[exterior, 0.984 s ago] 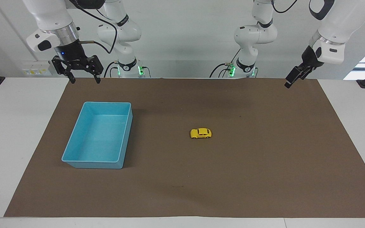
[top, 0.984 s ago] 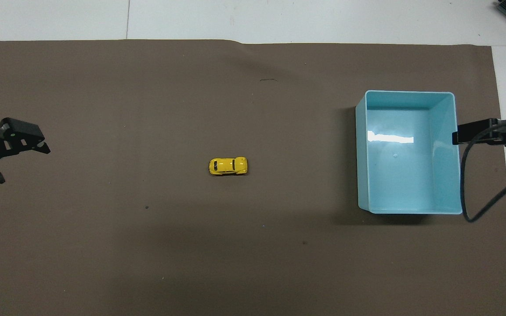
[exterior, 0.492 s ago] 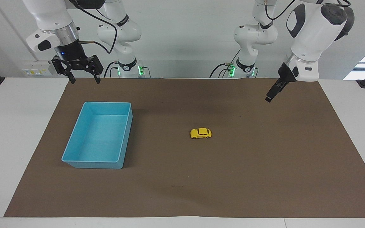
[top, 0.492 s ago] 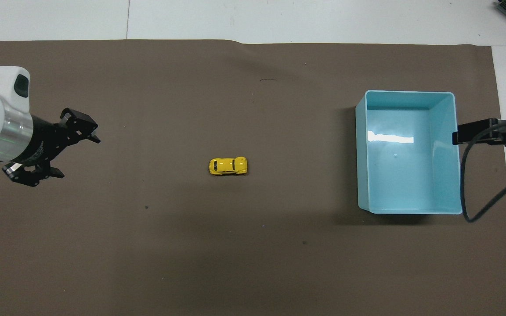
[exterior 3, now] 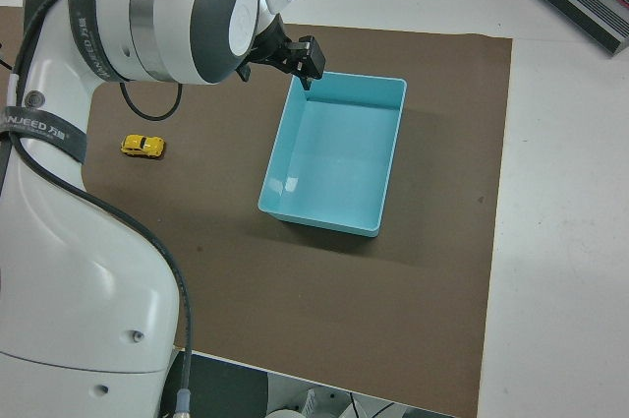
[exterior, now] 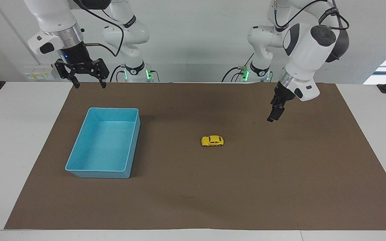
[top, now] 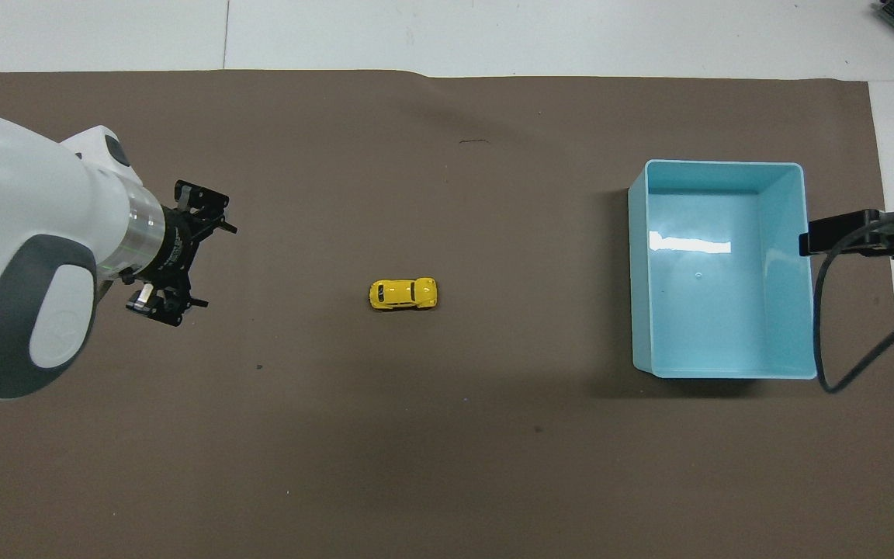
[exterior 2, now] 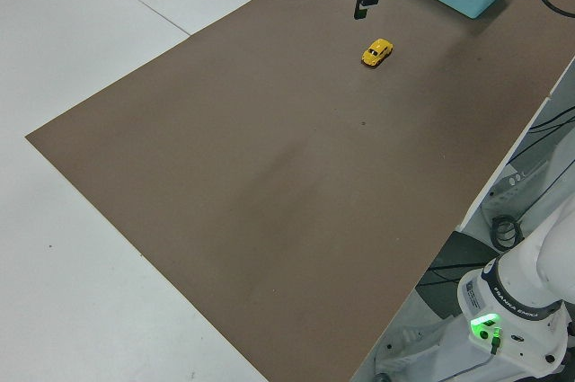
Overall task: Wind up and store yellow beetle car
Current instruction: 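Move the left gripper toward the yellow beetle car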
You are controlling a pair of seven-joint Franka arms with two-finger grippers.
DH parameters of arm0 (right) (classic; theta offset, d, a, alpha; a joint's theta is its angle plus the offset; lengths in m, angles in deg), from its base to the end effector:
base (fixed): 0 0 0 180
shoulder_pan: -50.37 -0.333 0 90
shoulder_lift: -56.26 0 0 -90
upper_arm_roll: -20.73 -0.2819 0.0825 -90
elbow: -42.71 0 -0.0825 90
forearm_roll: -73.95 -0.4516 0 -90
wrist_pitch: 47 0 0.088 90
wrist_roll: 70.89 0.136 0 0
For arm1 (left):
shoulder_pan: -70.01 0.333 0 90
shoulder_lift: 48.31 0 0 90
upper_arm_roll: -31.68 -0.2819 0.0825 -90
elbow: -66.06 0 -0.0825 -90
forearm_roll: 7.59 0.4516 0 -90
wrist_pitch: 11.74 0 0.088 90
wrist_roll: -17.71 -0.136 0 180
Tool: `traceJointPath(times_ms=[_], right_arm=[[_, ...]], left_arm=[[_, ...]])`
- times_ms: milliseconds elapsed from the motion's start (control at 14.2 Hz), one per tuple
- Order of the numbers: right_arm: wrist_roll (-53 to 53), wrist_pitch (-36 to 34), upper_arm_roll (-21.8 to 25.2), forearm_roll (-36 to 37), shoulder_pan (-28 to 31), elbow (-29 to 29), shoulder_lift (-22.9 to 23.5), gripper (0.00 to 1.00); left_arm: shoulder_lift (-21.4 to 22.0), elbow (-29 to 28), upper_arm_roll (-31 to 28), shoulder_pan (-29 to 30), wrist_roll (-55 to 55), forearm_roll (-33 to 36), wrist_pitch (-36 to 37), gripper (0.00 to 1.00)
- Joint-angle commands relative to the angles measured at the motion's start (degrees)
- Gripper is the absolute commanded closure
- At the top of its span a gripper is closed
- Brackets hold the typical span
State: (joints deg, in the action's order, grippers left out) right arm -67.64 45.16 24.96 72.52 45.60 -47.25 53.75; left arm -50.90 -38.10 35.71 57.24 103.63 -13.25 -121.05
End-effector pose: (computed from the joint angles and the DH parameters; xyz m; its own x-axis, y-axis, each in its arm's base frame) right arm 0.6164 0.0083 0.5924 0.9956 -0.0484 0.0803 -0.0459 -0.9984 -0.0328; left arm 0.6152 -0.1956 0.4284 0.3283 0.9399 -0.0943 0.9444 -0.3249 0.0500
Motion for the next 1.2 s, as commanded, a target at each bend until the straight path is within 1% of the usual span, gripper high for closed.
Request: traceJointPath(times_ms=[0,141,211,351,562,703,844,914,984,1125], right_arm=[[0.44,0.21,-0.10,-0.86,0.64,-0.56,-0.40,0.00],[0.44,0.12,-0.10,-0.86,0.64,-0.56,-0.40,0.00],[0.44,0.21,-0.10,-0.94,0.73,-0.56,-0.40,0.00],[0.44,0.21,-0.10,-0.86,0.64,-0.56,-0.40,0.00],[0.44,0.21,-0.10,-0.86,0.64,-0.56,-0.40,0.00],[0.44,0.21,-0.10,-0.86,0.64,-0.56,-0.40,0.00],[0.44,0.21,-0.10,-0.86,0.64,-0.56,-0.40,0.00],[0.44,0.21,-0.10,-0.86,0.64,-0.56,-0.40,0.00],[0.44,0.21,-0.10,-0.86,0.64,-0.56,-0.40,0.00],[0.44,0.21,-0.10,-0.94,0.64,-0.56,-0.40,0.00]], left_arm=[[-2.58,-1.39,-0.87,-3.30,11.51,-0.67,-5.45,0.00],[-6.53,-1.39,-0.96,-7.16,19.68,-0.59,-9.40,0.00],[-7.76,-1.39,-1.04,-8.66,22.33,-0.59,-11.42,0.00],[-9.43,-1.39,-1.04,-10.86,27.34,-0.32,-12.76,0.00],[-13.39,-1.30,-1.13,-15.25,34.38,0.29,-16.53,0.00],[-14.80,-1.13,-1.13,-16.14,36.67,0.29,-18.11,0.00],[-18.48,-0.43,-1.13,-18.51,40.80,0.38,-20.48,0.00],[-21.02,0.62,-1.22,-18.52,42.56,0.38,-21.11,0.00],[-22.09,0.72,-1.13,-18.52,44.05,0.73,-21.63,0.00],[-22.10,0.63,-1.13,-18.52,45.73,0.82,-22.17,0.00]])
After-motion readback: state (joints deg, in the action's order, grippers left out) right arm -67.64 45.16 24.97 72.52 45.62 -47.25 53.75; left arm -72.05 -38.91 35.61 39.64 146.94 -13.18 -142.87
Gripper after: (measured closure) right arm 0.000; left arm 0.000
